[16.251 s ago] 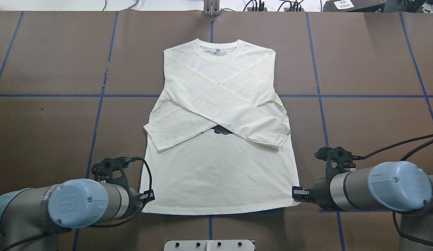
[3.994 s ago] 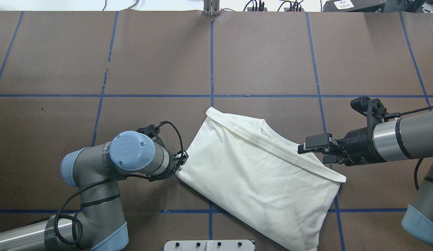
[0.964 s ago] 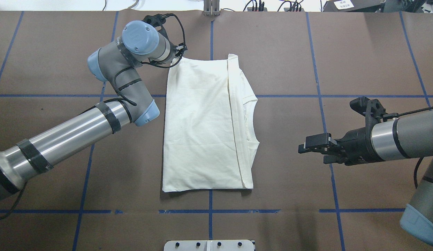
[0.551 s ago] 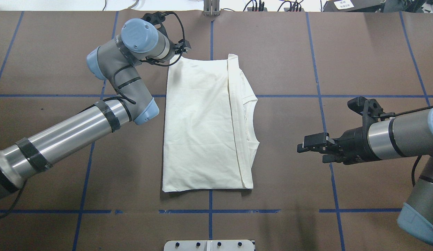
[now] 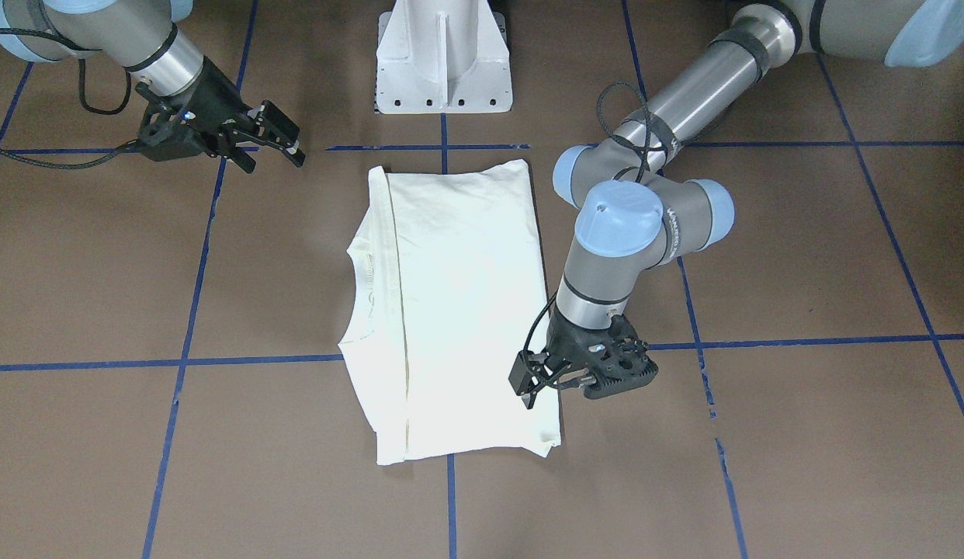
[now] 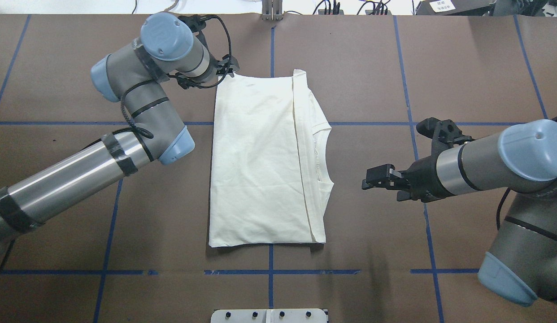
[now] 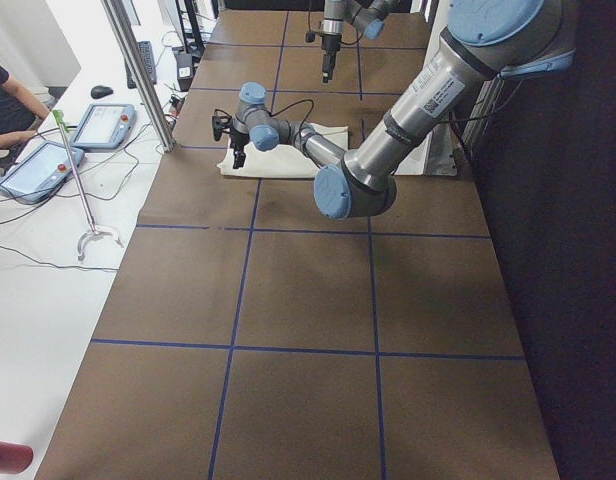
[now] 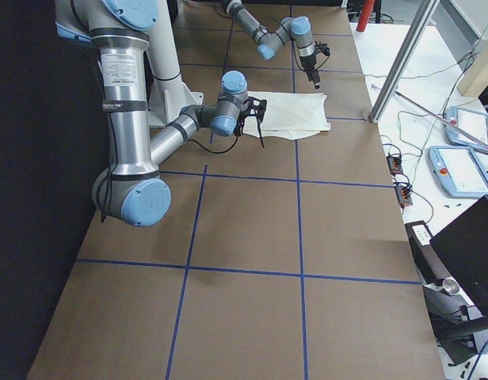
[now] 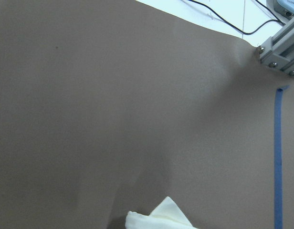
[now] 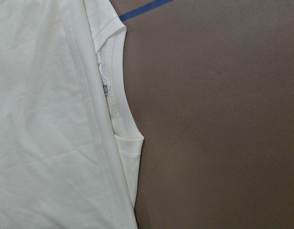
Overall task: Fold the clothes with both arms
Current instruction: 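Move the right gripper onto the shirt's side edge nearest it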
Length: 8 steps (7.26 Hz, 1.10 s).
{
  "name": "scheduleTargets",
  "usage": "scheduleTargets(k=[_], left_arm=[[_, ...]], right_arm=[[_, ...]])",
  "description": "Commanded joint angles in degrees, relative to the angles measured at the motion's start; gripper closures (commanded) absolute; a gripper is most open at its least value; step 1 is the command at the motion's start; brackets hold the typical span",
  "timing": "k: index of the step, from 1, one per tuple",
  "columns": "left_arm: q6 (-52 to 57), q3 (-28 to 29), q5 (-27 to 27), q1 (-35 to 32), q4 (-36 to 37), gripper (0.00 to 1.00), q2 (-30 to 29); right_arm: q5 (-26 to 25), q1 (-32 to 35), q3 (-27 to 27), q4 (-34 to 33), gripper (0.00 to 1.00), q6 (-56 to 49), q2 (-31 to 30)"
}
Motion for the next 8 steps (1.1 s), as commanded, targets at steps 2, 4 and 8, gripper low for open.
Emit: scheduleTargets(k=[2, 4, 8], left_arm=[[2.21, -26.30, -4.43, 0.81, 15.76, 0.00, 11.65], [2.30, -36.44, -4.60, 5.19, 22.73, 0.00, 13.25], [2.21, -36.65, -4.61, 5.48, 22.84, 0.00, 13.87]], right_arm=[[-8.49, -6.62, -2.10, -22.88, 0.00, -6.08, 15.31], [-13.08, -12.07, -7.37, -25.86, 0.00, -6.96, 19.58], [-13.01, -12.89, -15.91, -26.38, 0.00, -11.72, 23.46]])
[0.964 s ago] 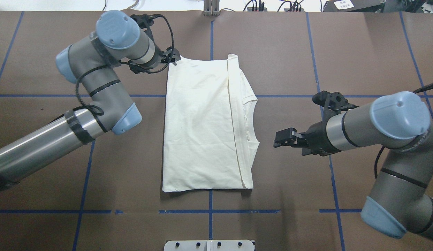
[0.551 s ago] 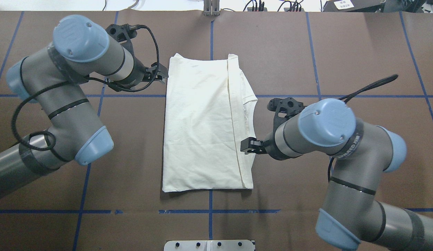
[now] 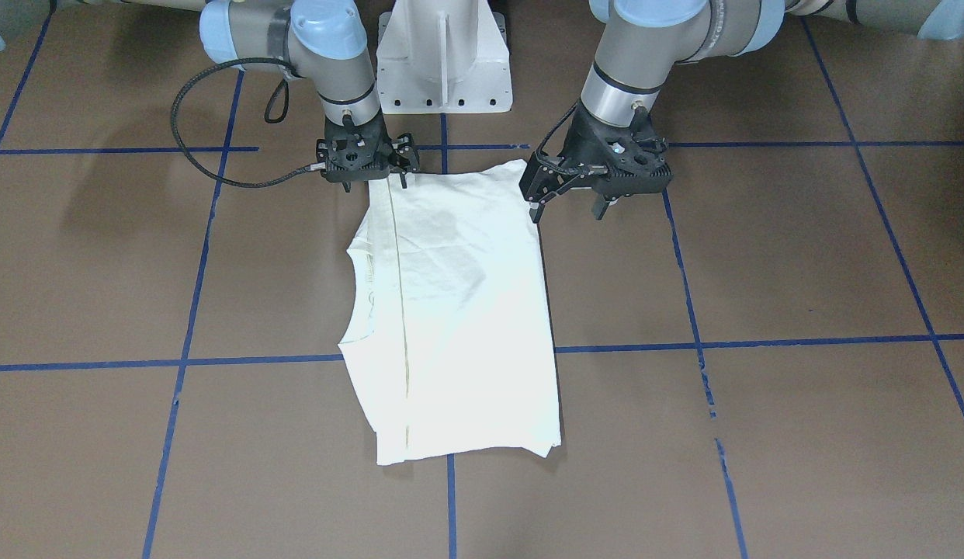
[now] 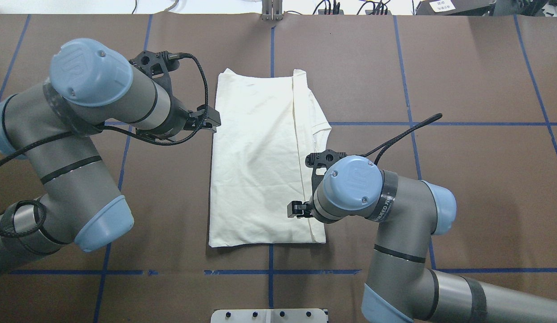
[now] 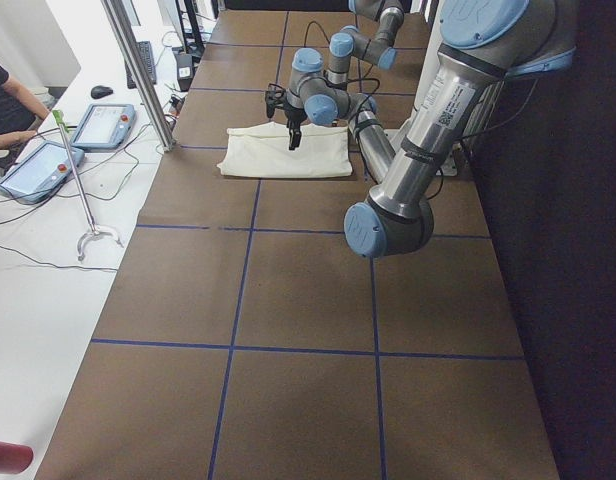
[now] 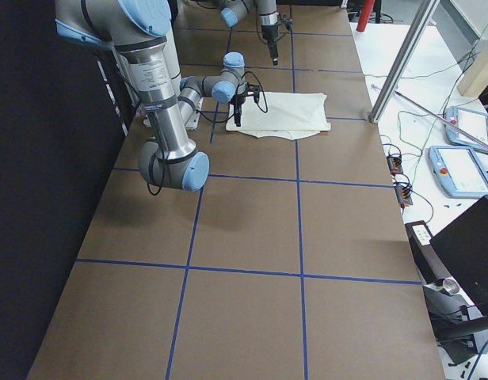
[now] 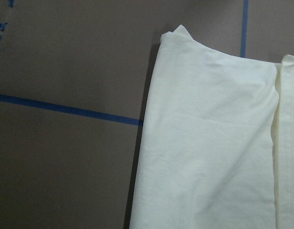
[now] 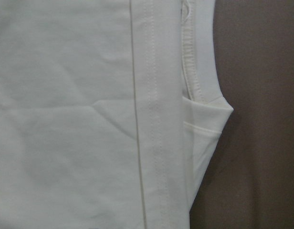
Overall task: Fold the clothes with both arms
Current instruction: 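Move the right gripper onto the shirt's side edge nearest it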
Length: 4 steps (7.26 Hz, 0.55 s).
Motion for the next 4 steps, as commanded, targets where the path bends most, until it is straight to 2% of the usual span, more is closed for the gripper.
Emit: scheduleTargets(k=[1, 3, 4], left_arm=[[0.00, -0.05, 0.00, 0.05, -0.03, 0.00, 0.25], [0.00, -0.14, 0.00, 0.14, -0.12, 0.00, 0.26], [-0.09, -0.14, 0.00, 0.31, -0.12, 0.00, 0.34]], right_arm=[[0.44, -0.10, -3.56, -0.12, 0.00, -0.90, 1.18], [0.62, -0.10, -4.45, -0.56, 0.00, -1.43, 1.09], [0.62, -0.10, -4.36, -3.00, 0.00, -2.21, 1.26]])
